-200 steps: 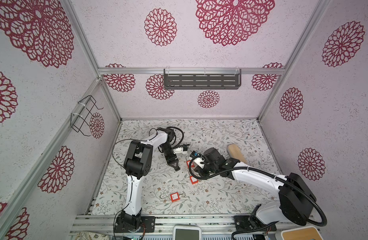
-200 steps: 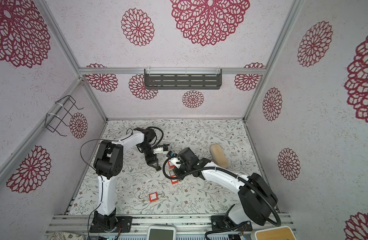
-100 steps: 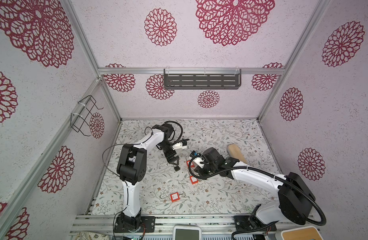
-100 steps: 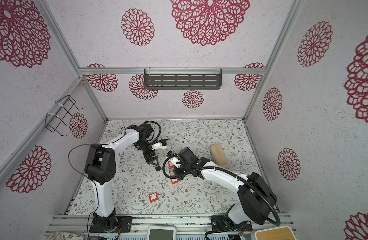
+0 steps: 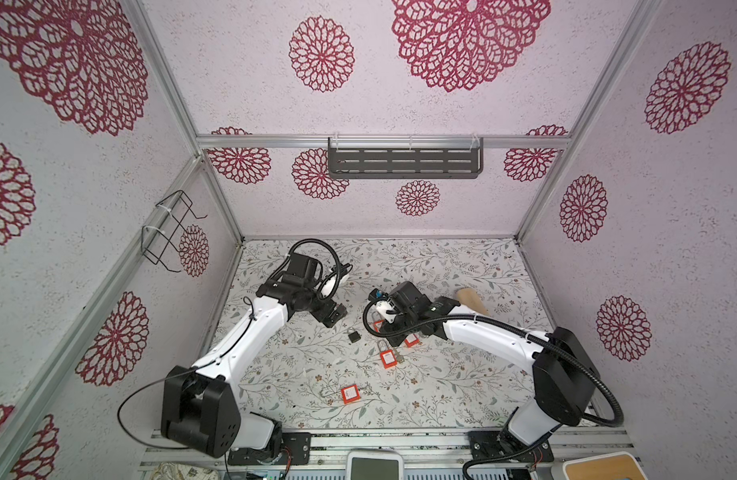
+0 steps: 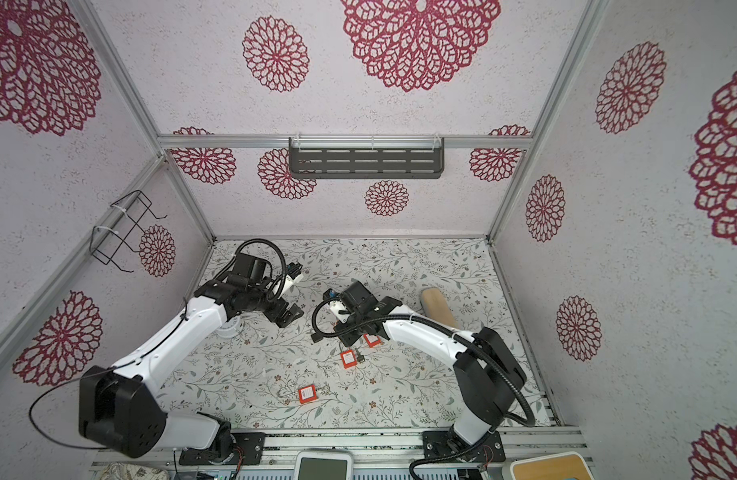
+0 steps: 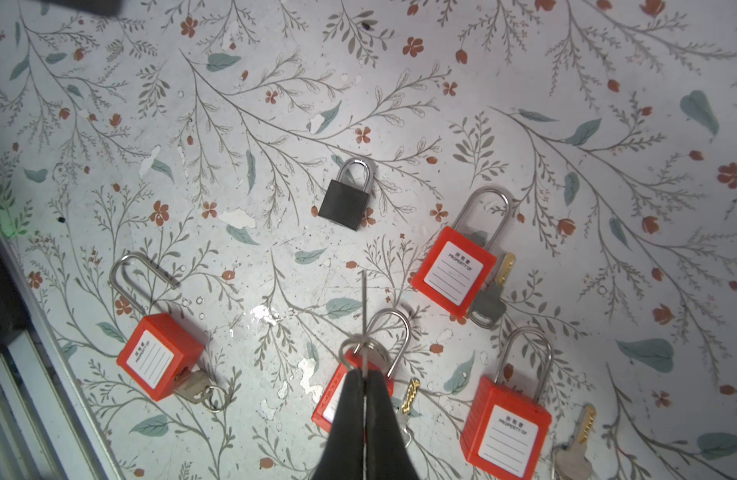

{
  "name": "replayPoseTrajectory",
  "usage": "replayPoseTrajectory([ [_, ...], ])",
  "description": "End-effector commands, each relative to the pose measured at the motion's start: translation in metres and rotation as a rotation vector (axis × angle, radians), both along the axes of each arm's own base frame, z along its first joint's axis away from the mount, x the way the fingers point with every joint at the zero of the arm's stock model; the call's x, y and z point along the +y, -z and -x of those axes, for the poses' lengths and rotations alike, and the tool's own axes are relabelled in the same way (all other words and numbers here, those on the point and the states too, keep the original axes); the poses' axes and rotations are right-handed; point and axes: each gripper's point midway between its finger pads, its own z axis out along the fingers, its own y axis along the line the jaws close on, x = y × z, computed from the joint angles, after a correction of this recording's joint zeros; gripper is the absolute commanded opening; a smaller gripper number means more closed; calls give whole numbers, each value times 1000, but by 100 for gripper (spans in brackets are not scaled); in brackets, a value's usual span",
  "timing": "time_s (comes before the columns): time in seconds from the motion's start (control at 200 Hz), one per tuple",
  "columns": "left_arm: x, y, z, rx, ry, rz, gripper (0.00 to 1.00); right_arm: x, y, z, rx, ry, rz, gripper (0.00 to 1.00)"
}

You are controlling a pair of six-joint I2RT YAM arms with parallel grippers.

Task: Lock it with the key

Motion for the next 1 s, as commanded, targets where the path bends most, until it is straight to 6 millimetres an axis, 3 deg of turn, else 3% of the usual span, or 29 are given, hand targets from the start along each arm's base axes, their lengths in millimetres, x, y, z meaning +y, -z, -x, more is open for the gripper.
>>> replayPoseTrajectory([
  [0.0,8,-46,-15,-171,-195,157,97,-3,9,1,69,58,97,0],
  [0.16,14,-69,9,-307,-203,257,97,13,25,-4,118,61,144,0],
  [0.455,61,-70,20,-520,-435,276,97,29,49,-18,164,81,210,0],
  [0.736,90,-57,14,-483,-626,216,97,39,64,-29,189,101,251,0],
  [0.821,82,-52,15,-421,-573,216,97,39,69,-30,194,109,263,0],
  [0.996,90,-52,13,-410,-629,226,97,41,74,-34,192,121,270,0],
])
